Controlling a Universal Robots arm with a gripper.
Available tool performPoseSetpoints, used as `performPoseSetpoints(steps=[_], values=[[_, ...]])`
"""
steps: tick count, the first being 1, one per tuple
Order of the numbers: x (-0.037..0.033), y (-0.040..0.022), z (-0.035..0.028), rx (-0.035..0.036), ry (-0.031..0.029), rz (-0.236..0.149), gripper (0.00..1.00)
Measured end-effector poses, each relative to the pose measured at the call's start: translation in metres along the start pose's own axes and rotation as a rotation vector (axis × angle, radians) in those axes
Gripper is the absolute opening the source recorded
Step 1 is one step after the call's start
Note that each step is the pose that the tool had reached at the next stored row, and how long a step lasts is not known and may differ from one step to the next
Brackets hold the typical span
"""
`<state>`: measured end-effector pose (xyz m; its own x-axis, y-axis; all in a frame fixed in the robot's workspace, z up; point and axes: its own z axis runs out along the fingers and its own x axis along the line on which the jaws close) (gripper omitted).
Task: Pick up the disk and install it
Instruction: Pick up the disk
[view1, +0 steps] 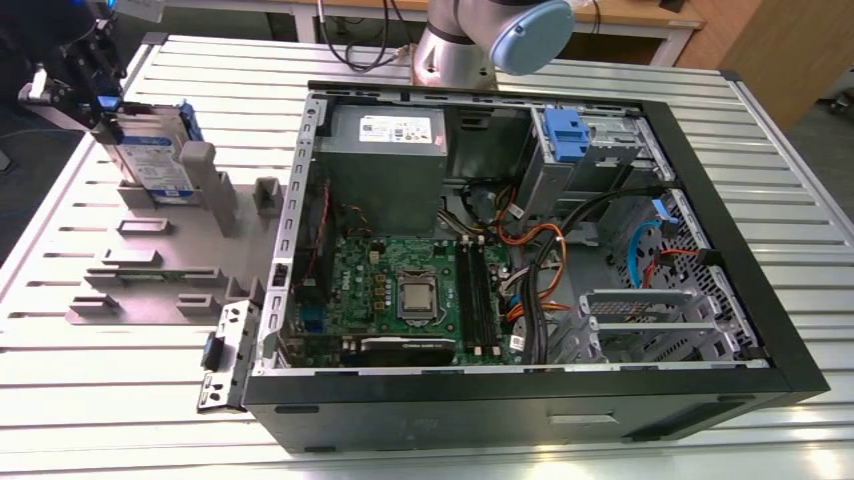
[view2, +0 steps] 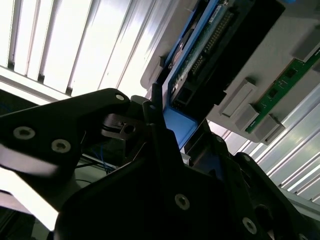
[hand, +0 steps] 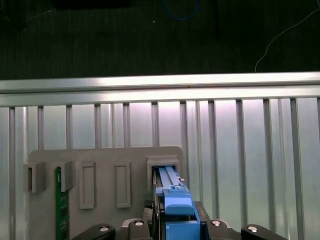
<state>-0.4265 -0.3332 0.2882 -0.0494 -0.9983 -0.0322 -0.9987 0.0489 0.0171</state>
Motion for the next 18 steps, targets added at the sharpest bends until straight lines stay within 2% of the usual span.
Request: performPoseSetpoints(steps=[7,18], values=[[0.0006,0.0000,-0.0001,0.0003,0.0086,0.000,0.42],[0.0006,0.0000,0.0000,0.0003,0.0091,0.000,0.42]])
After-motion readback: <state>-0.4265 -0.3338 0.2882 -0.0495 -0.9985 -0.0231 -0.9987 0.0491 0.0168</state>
